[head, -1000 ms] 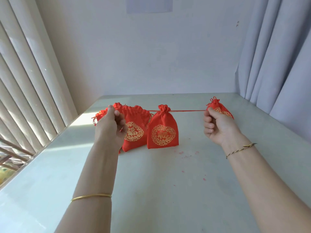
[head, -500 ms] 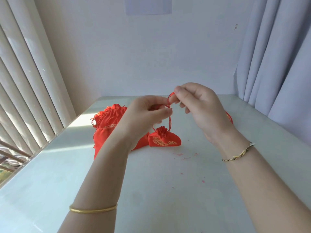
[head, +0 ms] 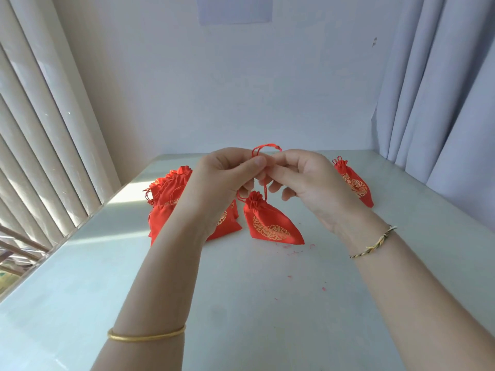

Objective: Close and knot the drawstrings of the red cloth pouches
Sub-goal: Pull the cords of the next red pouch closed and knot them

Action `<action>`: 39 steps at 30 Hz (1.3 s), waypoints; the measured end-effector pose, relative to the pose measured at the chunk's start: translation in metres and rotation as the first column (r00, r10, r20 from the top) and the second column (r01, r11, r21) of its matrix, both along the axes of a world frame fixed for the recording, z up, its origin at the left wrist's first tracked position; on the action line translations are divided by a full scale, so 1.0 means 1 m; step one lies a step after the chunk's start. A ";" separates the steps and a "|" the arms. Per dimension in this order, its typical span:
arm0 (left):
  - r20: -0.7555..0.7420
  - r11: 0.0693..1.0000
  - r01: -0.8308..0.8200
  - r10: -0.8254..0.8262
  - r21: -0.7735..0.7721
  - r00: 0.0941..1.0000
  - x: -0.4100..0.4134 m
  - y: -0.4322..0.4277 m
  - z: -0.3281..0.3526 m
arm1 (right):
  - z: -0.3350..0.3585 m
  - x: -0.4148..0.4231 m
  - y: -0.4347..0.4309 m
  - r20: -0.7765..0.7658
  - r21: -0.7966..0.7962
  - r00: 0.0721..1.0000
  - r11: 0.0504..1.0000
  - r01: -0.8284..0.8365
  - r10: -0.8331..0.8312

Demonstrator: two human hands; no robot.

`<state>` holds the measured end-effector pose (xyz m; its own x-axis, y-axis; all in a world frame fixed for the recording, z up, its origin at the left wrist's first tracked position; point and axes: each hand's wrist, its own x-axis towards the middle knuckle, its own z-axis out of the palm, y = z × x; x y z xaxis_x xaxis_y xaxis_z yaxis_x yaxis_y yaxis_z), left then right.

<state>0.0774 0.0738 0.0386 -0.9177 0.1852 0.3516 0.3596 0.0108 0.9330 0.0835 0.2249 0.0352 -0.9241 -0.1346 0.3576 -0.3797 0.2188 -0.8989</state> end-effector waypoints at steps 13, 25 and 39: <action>0.007 0.997 0.023 -0.023 -0.067 1.000 0.006 0.003 0.004 | 0.003 -0.007 0.013 -0.009 -0.039 0.999 0.998 0.039 -0.040; -0.575 0.861 -0.403 0.166 -0.311 0.801 -0.001 0.009 -0.010 | -0.015 -0.017 0.007 0.302 -0.324 0.868 0.898 -0.296 0.395; -0.189 0.922 -0.330 0.294 -0.202 0.937 -0.019 -0.015 -0.019 | -0.015 -0.022 0.027 0.284 -0.206 0.949 0.958 0.200 -0.137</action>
